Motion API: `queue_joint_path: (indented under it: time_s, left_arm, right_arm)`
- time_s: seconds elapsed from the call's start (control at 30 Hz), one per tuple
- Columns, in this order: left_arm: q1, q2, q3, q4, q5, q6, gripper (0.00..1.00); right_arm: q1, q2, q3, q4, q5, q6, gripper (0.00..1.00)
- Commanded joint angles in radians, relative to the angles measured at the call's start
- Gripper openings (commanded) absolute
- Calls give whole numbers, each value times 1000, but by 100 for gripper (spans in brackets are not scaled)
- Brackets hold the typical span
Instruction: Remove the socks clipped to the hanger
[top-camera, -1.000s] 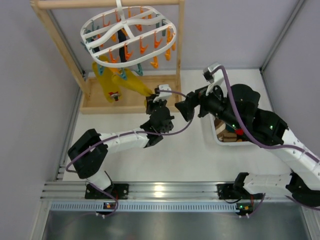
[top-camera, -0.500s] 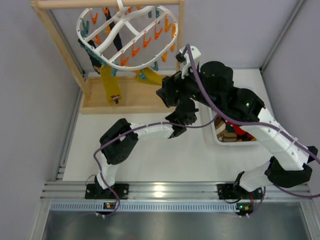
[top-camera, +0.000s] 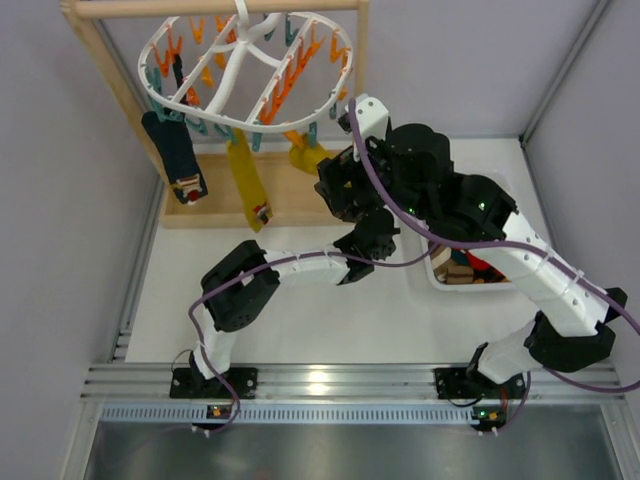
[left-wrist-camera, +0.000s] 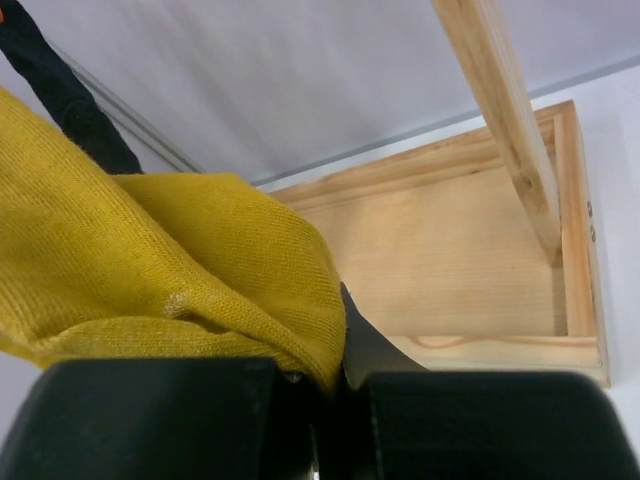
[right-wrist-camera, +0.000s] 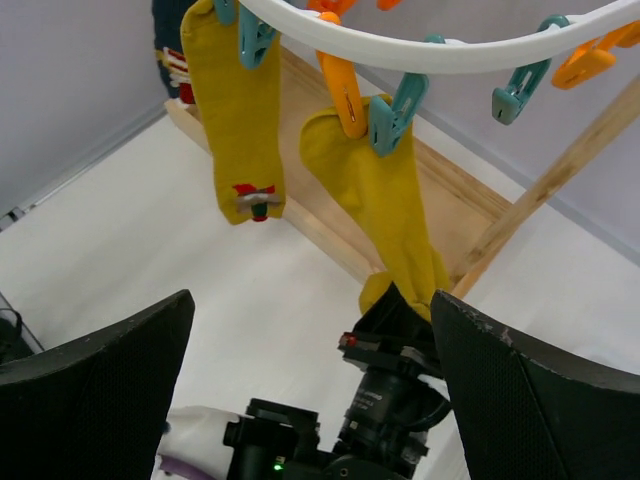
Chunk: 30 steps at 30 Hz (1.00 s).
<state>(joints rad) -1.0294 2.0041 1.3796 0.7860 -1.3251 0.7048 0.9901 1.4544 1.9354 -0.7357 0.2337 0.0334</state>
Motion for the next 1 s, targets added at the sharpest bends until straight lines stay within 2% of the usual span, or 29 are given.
queue_joint_path:
  time_s: [0.0,0.17,0.4,0.6,0.87,0.97]
  left_arm:
    - [-15,-87,-30,42,-29,-41,0]
    - [-37,-103,-45,42,-48,-44,0]
    - [-73,-103,-59,42,-52,-51,0]
    - [-90,-114,-71,42,-52,-53,0]
    - [-89,-151,-100,42,-33,-62,0]
    - [-84,-160,-102,42,-34,-62,0]
  right_arm:
    - [-24,17,5,-36,42,-73,95]
    - [-88,93,11,-64,-20,-113,88]
    - [-122,156,-41,-1,-50,-171,84]
    - [-125,215,-33,10,9,-217,70]
    - [-128,164,-136,45,6,-219,68]
    - [-127,149,-170,55,7,-228,63]
